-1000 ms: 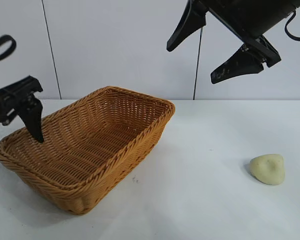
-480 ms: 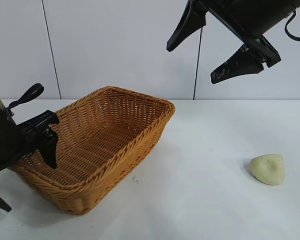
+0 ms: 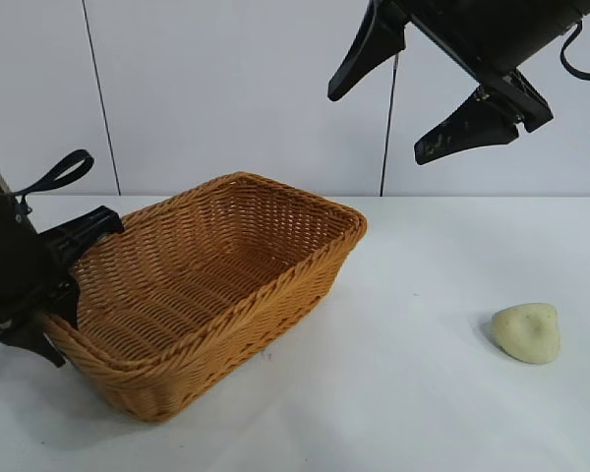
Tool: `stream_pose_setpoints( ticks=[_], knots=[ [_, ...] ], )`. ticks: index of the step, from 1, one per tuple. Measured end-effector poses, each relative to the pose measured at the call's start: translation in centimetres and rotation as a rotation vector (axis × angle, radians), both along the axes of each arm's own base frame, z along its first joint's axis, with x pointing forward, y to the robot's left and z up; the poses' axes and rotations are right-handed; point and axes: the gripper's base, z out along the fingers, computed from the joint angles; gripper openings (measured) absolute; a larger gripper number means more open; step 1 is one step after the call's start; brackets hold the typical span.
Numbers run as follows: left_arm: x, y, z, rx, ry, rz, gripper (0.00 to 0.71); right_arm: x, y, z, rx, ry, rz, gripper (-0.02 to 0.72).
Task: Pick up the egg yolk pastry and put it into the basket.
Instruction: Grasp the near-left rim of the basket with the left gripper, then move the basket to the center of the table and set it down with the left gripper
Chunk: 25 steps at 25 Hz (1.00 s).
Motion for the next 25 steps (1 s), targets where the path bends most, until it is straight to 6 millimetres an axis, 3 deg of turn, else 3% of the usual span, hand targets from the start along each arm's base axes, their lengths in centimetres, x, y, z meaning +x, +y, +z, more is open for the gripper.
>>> stream_pose_setpoints(
  ticks=[7, 11, 15, 25],
  knots=[
    [5.0, 1.4, 3.8, -0.011, -0.040, -0.344, 0.084, 0.0, 0.0, 0.0, 0.000, 0.002, 0.001, 0.666],
    [7.3, 0.7, 4.0, -0.001, 0.006, -0.581, 0.084, 0.0, 0.0, 0.0, 0.000, 0.002, 0.001, 0.666],
    [8.6, 0.3, 3.5, 0.002, 0.028, -0.677, 0.084, 0.0, 0.0, 0.0, 0.000, 0.004, 0.004, 0.666],
    [9.8, 0.2, -0.3, 0.016, 0.028, -0.659, 0.084, -0.1, 0.0, 0.0, 0.001, 0.008, 0.007, 0.666]
  ],
)
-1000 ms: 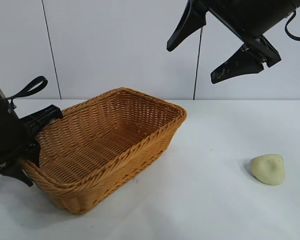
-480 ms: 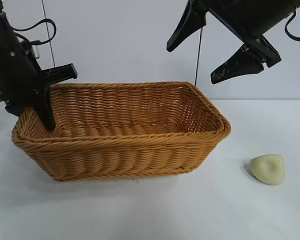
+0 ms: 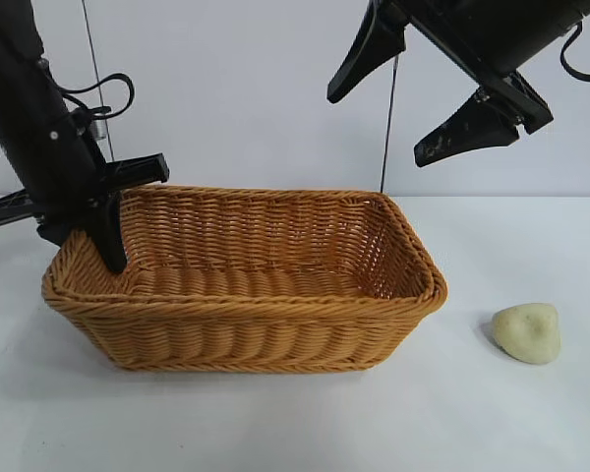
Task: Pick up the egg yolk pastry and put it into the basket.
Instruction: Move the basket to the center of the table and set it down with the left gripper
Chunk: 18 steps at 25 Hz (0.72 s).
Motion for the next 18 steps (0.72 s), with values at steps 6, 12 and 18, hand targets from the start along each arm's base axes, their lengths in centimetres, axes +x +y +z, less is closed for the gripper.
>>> stream_pose_setpoints(
  ticks=[6, 12, 18],
  knots=[
    [0.3, 0.0, -2.3, -0.001, 0.031, 0.000, 0.084, 0.0, 0.0, 0.0, 0.000, 0.000, 0.000, 0.666],
    [0.2, 0.0, -2.9, 0.003, 0.046, -0.007, 0.269, 0.0, 0.0, 0.0, 0.000, 0.002, 0.001, 0.666],
    [0.1, 0.0, -2.9, 0.003, 0.069, -0.014, 0.590, -0.1, 0.0, 0.0, 0.000, 0.007, 0.006, 0.666]
  ],
)
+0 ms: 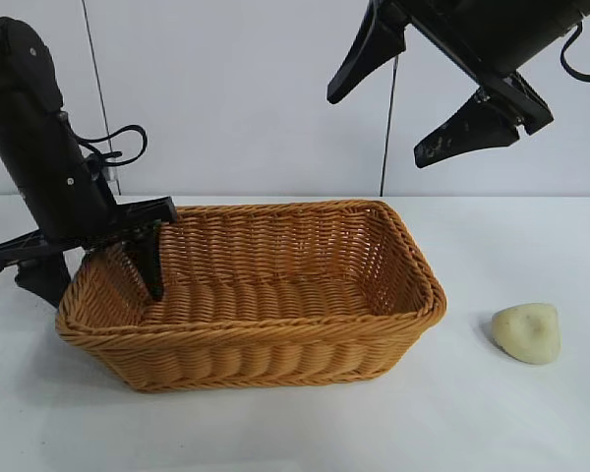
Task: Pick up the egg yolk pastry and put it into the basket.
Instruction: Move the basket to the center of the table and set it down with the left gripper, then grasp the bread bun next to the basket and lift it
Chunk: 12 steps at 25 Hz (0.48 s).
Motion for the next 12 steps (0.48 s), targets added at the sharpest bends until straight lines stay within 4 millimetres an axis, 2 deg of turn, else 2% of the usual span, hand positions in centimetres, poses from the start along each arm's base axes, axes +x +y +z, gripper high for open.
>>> stream_pose_setpoints(
  ticks=[1, 3, 7, 10, 12],
  knots=[
    [0.0, 0.0, 0.3, -0.002, 0.004, -0.003, 0.617, 0.0, 0.0, 0.0, 0.000, 0.000, 0.000, 0.666],
    [0.4, -0.2, 2.6, -0.016, -0.030, -0.014, 0.643, 0.0, 0.0, 0.0, 0.000, 0.002, 0.001, 0.666],
    [1.0, -0.2, 7.4, -0.024, -0.135, -0.051, 0.648, 0.0, 0.0, 0.0, 0.000, 0.002, 0.001, 0.666],
    [1.6, 0.2, 10.6, 0.031, -0.210, -0.101, 0.648, 0.0, 0.0, 0.0, 0.000, 0.002, 0.001, 0.666],
    [1.8, 0.5, 11.8, 0.076, -0.226, -0.130, 0.650, 0.0, 0.0, 0.0, 0.000, 0.002, 0.001, 0.666]
  ],
)
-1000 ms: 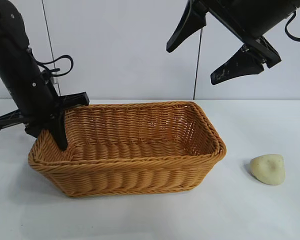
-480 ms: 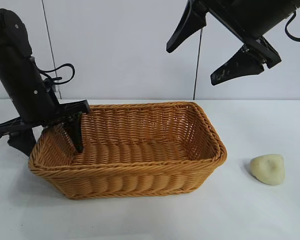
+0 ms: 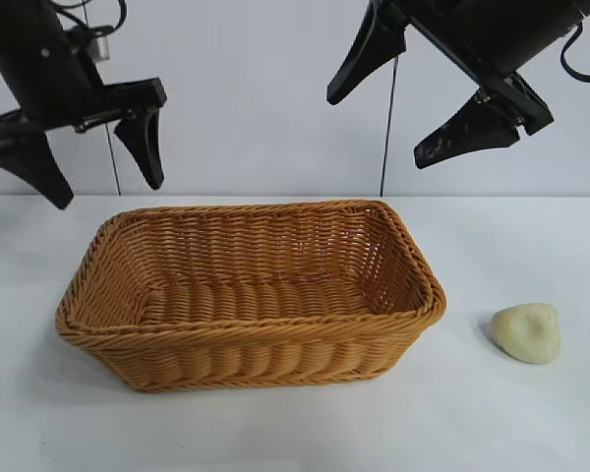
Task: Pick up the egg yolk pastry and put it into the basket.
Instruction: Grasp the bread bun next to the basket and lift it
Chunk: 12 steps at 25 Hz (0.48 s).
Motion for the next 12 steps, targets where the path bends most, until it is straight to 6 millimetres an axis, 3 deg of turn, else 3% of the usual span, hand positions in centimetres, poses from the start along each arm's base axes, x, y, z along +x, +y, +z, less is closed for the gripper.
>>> stream_pose_setpoints(
  ticks=[6, 12],
  knots=[
    [0.8, 2.1, 1.8, 0.109, -0.031, -0.006, 0.650, 0.0, 0.0, 0.0, 0.000, 0.000, 0.000, 0.666],
    [1.6, 8.1, 2.0, 0.127, -0.016, 0.121, 0.650, 0.0, 0.0, 0.0, 0.000, 0.000, 0.000, 0.666]
  ],
)
